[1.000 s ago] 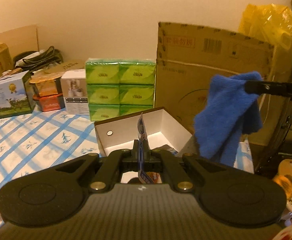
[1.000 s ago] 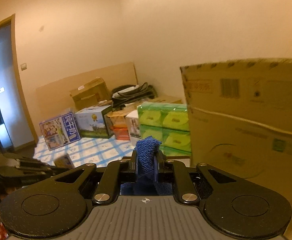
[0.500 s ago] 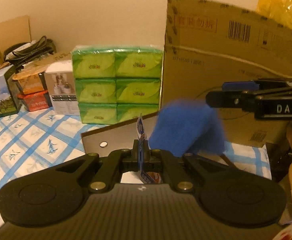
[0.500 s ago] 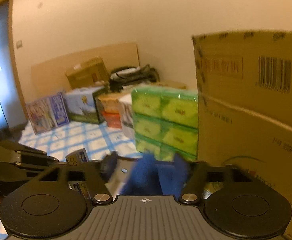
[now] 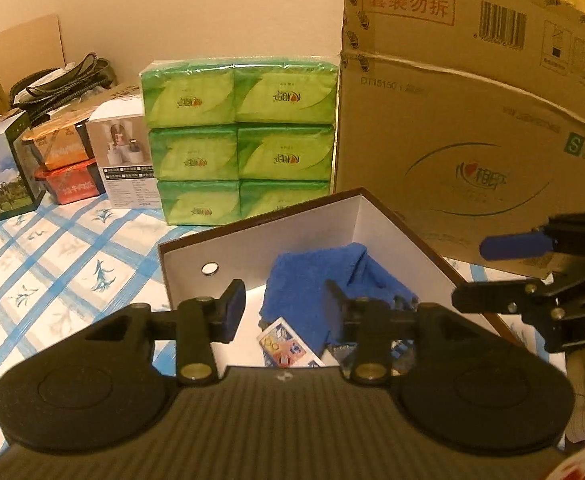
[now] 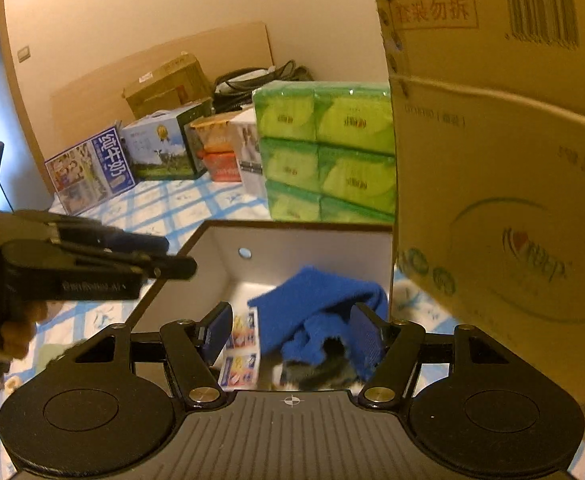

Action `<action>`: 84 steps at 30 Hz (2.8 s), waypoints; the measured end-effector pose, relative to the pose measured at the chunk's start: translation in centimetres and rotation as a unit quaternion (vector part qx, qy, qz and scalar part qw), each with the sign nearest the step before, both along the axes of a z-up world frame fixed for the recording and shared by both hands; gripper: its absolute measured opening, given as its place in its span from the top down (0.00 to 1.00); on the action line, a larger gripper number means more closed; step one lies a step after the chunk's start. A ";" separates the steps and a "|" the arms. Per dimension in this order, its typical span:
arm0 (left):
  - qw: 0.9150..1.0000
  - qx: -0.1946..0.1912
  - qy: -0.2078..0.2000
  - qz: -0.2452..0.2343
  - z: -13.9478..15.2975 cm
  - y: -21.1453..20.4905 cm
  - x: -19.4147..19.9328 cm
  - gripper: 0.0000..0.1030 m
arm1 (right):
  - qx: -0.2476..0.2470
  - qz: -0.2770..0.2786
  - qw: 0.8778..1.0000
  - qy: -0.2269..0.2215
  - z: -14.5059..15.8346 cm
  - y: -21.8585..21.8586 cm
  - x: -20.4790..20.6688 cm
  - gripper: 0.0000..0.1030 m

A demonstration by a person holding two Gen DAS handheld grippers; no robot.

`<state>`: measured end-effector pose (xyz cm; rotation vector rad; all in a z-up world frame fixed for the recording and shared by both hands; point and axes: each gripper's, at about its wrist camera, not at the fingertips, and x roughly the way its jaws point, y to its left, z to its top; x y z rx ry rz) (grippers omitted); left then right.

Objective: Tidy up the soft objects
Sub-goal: 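Open the right gripper to drop the towel while the left drops the card into the box, then withdraw both open grippers from the box back over the bed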

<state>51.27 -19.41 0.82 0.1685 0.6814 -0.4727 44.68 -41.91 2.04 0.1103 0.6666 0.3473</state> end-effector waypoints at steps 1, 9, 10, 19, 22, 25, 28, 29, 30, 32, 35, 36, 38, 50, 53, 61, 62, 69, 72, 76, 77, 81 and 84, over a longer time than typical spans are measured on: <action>1.000 -0.001 0.000 0.000 0.2 0.2 -0.4 0.62 | 0.001 0.000 1.000 0.001 0.0 -0.1 -0.5 0.36; 1.000 -0.020 0.000 0.008 2.5 3.5 -5.9 0.62 | 0.017 -0.036 0.999 0.005 0.7 -0.8 -5.5 0.36; 1.000 -0.026 0.001 0.011 2.8 4.1 -6.6 0.62 | 0.023 -0.043 0.999 0.004 1.0 -1.0 -6.4 0.36; 0.996 -0.064 -0.020 0.052 6.5 9.5 -15.4 0.58 | 0.081 -0.097 0.992 -0.021 4.1 -2.9 -14.4 0.36; 0.995 -0.069 -0.029 0.064 7.6 11.1 -18.5 0.58 | 0.091 -0.106 0.990 -0.029 5.1 -2.9 -17.4 0.36; 0.994 -0.069 -0.036 0.074 8.5 12.3 -21.6 0.58 | 0.100 -0.112 0.988 -0.037 5.9 -2.6 -20.4 0.36; 0.994 -0.068 -0.038 0.082 9.0 13.4 -24.6 0.58 | 0.107 -0.116 0.986 -0.046 6.7 -2.0 -23.2 0.36; 0.993 -0.068 -0.038 0.085 9.1 13.7 -25.5 0.58 | 0.107 -0.118 0.986 -0.048 6.9 -1.8 -24.0 0.36; 0.993 -0.068 -0.039 0.089 9.1 14.1 -26.6 0.58 | 0.106 -0.121 0.986 -0.051 7.2 -1.5 -25.0 0.36; 0.992 -0.069 -0.039 0.098 9.2 14.6 -28.2 0.58 | 0.105 -0.123 0.985 -0.057 7.5 -0.8 -26.3 0.36; 0.990 -0.069 -0.040 0.112 9.3 15.5 -30.4 0.58 | 0.100 -0.115 0.987 -0.059 7.9 0.4 -28.4 0.36; 0.990 -0.068 -0.041 0.117 9.3 15.7 -31.2 0.58 | 0.096 -0.110 0.987 -0.061 8.0 1.0 -29.1 0.36; 0.989 -0.068 -0.042 0.126 9.2 16.1 -32.4 0.58 | 0.093 -0.103 0.988 -0.063 8.0 1.9 -30.4 0.36; 0.985 -0.057 -0.029 0.160 7.6 18.6 -37.6 0.58 | 0.107 -0.043 0.993 -0.020 6.0 8.4 -34.4 0.36; 0.984 -0.055 -0.021 0.165 6.9 19.6 -38.4 0.58 | 0.111 -0.033 0.993 -0.009 5.4 9.8 -34.9 0.36; 0.984 -0.044 -0.007 0.171 5.1 22.2 -39.6 0.54 | 0.111 -0.030 0.993 0.017 3.4 13.5 -36.0 0.36; 0.984 -0.043 -0.006 0.172 4.9 22.4 -39.7 0.53 | 0.107 -0.031 0.994 0.022 3.1 14.0 -36.0 0.36; 0.982 -0.041 0.013 0.184 3.2 24.4 -39.8 0.53 | 0.094 -0.024 0.994 0.050 1.6 16.7 -35.8 0.36; 0.981 -0.041 0.019 0.189 2.6 25.1 -39.7 0.53 | 0.071 -0.015 0.996 0.049 1.2 18.0 -35.6 0.36; 0.979 -0.030 0.020 0.202 1.9 25.8 -39.5 0.53 | 0.052 -0.005 0.997 0.060 0.3 19.6 -35.0 0.36; 0.978 -0.028 0.022 0.205 1.7 25.9 -39.3 0.53 | 0.049 -0.003 0.997 0.065 0.1 20.0 -34.8 0.36; 0.976 -0.031 0.037 0.214 0.8 26.7 -38.6 0.53 | 0.030 0.006 0.997 0.068 -1.0 21.5 -33.8 0.36; 0.974 -0.030 0.039 0.221 0.2 27.1 -38.1 0.53 | 0.006 0.012 0.998 0.058 -1.5 22.5 -33.1 0.36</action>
